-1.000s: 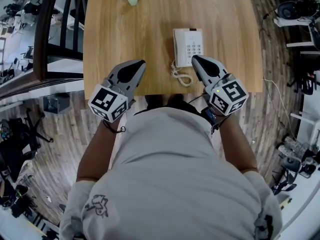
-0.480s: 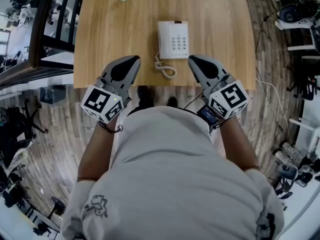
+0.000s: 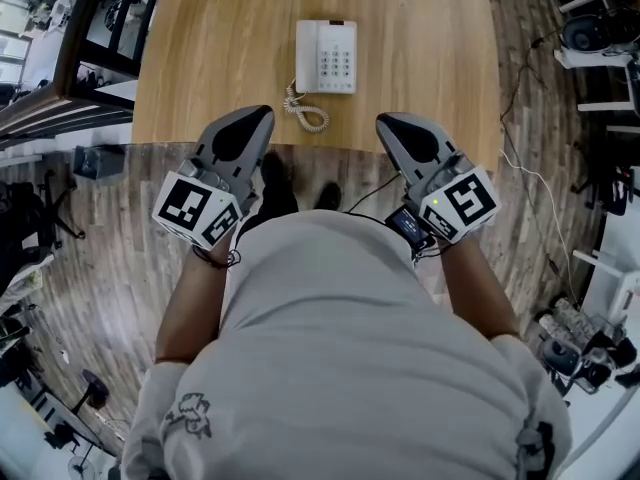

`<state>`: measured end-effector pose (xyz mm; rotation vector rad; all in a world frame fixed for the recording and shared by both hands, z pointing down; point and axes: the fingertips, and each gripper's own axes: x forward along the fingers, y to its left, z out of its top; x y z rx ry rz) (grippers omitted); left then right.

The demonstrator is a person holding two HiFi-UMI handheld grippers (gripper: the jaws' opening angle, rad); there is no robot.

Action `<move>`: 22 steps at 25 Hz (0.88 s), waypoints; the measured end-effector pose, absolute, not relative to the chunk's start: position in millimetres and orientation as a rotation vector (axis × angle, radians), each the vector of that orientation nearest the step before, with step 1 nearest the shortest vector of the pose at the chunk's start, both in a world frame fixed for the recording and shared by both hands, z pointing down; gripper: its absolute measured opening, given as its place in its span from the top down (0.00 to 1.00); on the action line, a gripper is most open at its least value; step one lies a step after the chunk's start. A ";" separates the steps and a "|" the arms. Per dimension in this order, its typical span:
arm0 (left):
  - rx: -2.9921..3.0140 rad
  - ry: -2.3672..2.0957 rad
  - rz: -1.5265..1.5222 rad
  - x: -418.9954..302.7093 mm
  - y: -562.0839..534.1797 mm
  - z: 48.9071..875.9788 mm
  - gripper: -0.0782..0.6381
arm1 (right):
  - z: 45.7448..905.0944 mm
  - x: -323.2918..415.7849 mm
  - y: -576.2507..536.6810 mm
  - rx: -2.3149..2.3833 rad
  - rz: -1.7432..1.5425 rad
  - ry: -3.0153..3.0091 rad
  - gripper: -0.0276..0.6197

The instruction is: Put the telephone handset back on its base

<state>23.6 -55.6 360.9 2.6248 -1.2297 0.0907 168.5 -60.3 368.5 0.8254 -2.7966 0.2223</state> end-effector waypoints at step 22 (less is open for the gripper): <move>2.731 -1.141 0.105 -22.8 71.1 330.7 0.88 | 345.0 108.8 65.5 0.859 0.132 -2.832 0.95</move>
